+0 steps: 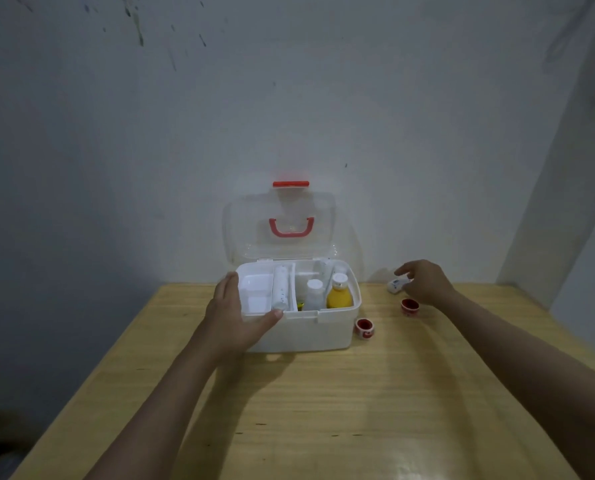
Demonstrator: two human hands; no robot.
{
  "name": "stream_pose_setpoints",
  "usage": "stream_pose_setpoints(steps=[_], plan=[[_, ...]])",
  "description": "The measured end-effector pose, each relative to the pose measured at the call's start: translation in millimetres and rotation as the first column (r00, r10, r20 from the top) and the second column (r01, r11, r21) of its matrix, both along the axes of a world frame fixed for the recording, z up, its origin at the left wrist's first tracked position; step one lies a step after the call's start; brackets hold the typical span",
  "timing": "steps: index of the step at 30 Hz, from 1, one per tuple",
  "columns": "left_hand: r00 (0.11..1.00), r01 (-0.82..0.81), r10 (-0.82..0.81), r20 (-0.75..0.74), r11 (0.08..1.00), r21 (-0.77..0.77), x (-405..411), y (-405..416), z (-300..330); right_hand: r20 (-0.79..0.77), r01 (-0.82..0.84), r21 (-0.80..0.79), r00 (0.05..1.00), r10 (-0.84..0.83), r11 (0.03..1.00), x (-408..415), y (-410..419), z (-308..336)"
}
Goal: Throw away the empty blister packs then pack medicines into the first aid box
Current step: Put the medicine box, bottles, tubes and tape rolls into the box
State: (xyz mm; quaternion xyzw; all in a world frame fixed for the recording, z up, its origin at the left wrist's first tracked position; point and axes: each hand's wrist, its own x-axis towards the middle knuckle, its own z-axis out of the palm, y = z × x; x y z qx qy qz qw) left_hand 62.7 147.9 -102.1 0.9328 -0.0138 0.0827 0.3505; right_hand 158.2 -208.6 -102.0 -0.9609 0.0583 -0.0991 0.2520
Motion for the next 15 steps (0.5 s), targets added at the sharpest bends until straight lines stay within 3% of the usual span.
stream_pose_setpoints(steps=[6, 15], plan=[[1.000, -0.008, 0.008, 0.027, 1.000, 0.009, -2, -2, 1, -0.041, 0.048, 0.018, 0.998, -0.047, 0.999, 19, -8, -14], [1.000, -0.007, 0.007, 0.021, 1.000, -0.009, -2, -2, 1, 0.070, -0.018, 0.072, 0.997, 0.013, 0.997, 6, -5, -5]])
